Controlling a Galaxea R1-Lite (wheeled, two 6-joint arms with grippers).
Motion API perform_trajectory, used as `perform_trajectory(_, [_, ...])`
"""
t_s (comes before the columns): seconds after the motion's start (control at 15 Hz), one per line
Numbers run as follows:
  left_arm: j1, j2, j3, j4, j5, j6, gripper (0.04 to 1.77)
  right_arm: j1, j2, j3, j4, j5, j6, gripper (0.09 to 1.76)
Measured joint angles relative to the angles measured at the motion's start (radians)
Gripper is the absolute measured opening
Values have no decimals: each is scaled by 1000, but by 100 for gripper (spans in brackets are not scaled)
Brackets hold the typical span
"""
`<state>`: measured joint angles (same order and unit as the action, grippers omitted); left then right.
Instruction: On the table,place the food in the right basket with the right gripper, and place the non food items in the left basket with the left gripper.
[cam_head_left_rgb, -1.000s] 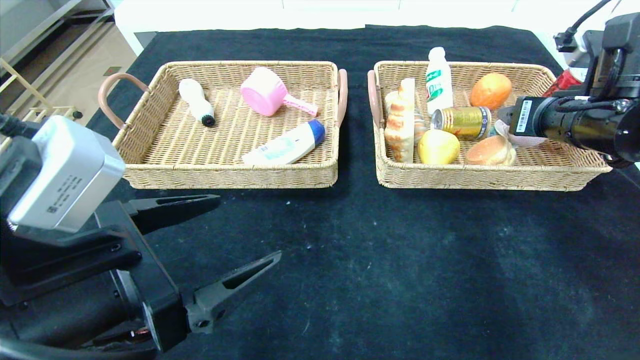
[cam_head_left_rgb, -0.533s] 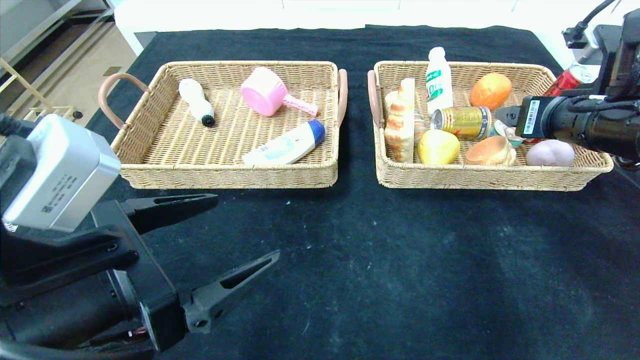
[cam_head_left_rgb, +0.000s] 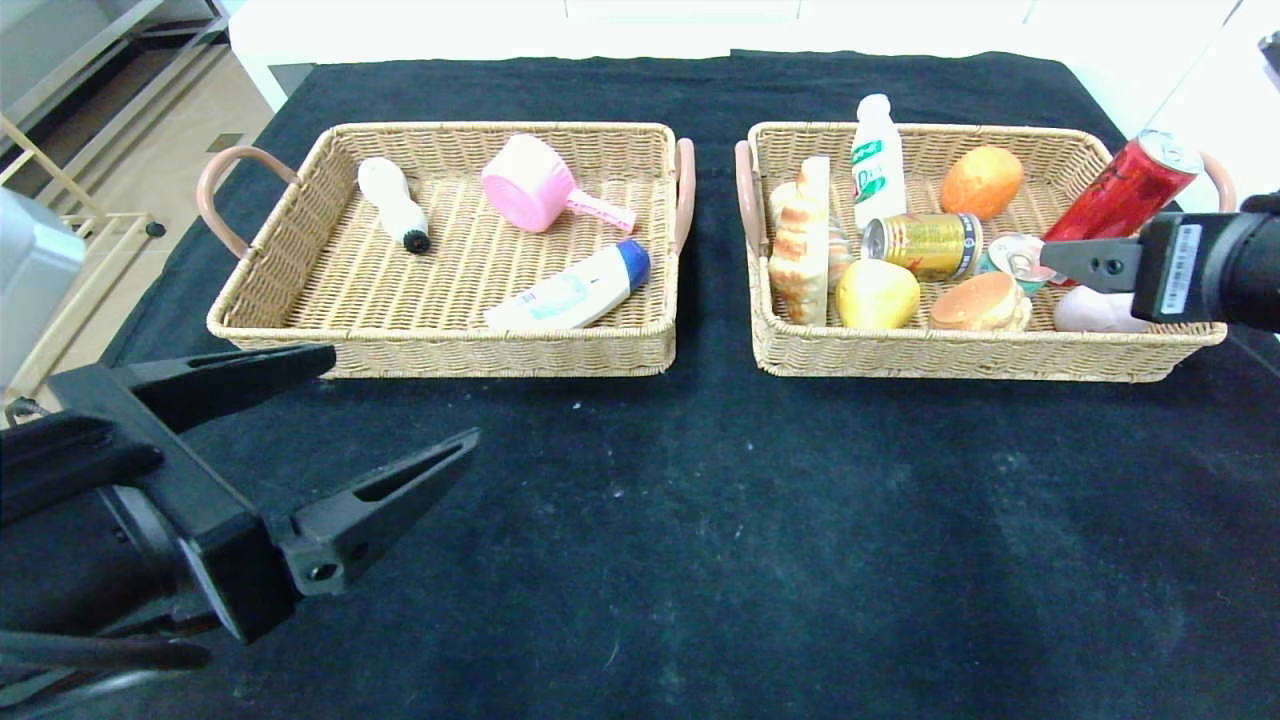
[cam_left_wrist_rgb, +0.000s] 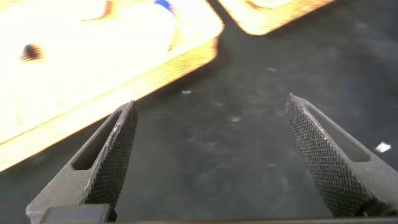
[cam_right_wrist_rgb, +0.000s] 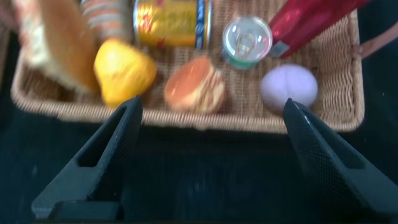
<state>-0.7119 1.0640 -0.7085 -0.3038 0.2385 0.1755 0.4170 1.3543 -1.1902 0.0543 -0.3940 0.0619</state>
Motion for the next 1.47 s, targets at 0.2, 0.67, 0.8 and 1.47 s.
perform_trajectory(0.2, [54,-79,6,116,50,-1,172,16,-162,124,54,50,-24,167])
perform_trajectory(0.67, [286,-365,-27,485,28,2,172,14,-602,229,520,117,-63,169])
perform_trajectory(0.8, [383,-440,-80,625,-34,5,172,-29,-699,182,721,118,-67,170])
perform_trajectory(1.47, [777,-725,-425,1117,-469,6,172,-380,-979,59,1083,201,-80,170])
